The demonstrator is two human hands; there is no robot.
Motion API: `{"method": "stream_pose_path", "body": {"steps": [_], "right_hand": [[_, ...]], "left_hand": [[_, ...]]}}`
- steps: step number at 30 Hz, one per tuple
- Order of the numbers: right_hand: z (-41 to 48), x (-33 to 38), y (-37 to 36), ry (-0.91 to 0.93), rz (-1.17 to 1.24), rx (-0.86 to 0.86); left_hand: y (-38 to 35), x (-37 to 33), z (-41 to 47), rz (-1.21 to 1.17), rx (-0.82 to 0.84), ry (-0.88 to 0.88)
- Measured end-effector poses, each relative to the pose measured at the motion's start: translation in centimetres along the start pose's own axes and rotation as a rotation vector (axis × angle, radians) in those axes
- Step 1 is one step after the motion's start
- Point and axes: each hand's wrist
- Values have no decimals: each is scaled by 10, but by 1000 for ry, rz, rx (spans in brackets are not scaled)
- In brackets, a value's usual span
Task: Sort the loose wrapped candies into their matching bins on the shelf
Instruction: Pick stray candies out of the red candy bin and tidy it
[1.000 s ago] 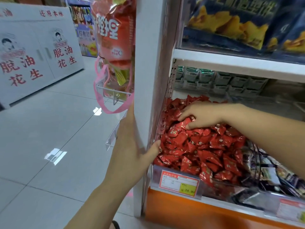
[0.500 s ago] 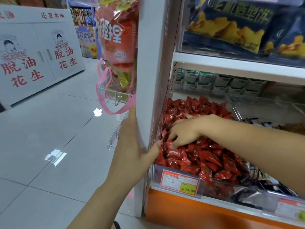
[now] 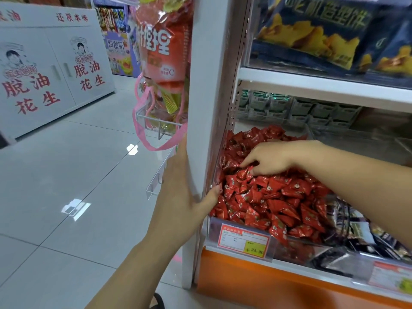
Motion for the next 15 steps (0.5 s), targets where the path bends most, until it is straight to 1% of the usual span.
{"method": "stream_pose_path", "body": {"steps": [4,6,8,9,10,11,12,13,15], "right_hand": [[-31,2,19,42,224,-147],[-54,0,26,32,275,-225],[-80,-5,26,12,290,-275],[-93,-8,24,-3,297,-288],[-106,-10,20,-19,300,-295],[-117,-11,16,-35,293,-299],[-127,-12,11,-48,271,-303],[-136,-13,5,-60,239,-306],[-150,-13,-7,-98,183,-290]], "left_hand": [[-1,3,-3,13,-42,-16],[1,-2,-7,10,-164,-25],[2,-13,-13,14,-293,-160],[2,-21,-16,10,-297,-256],[-1,-29,-18,4,-243,-343],[-5,-37,-18,5,-136,-401],[-11,-43,-15,14,5,-418],[-20,-49,-10,34,161,-395],[-39,-59,4,103,445,-287]]}}
Point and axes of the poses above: each hand's wrist, its own z-axis towards the middle knuckle, its own y-axis out of the back of the hand, x = y × z, and after that the axes turned 7 degrees about -x, right-handed
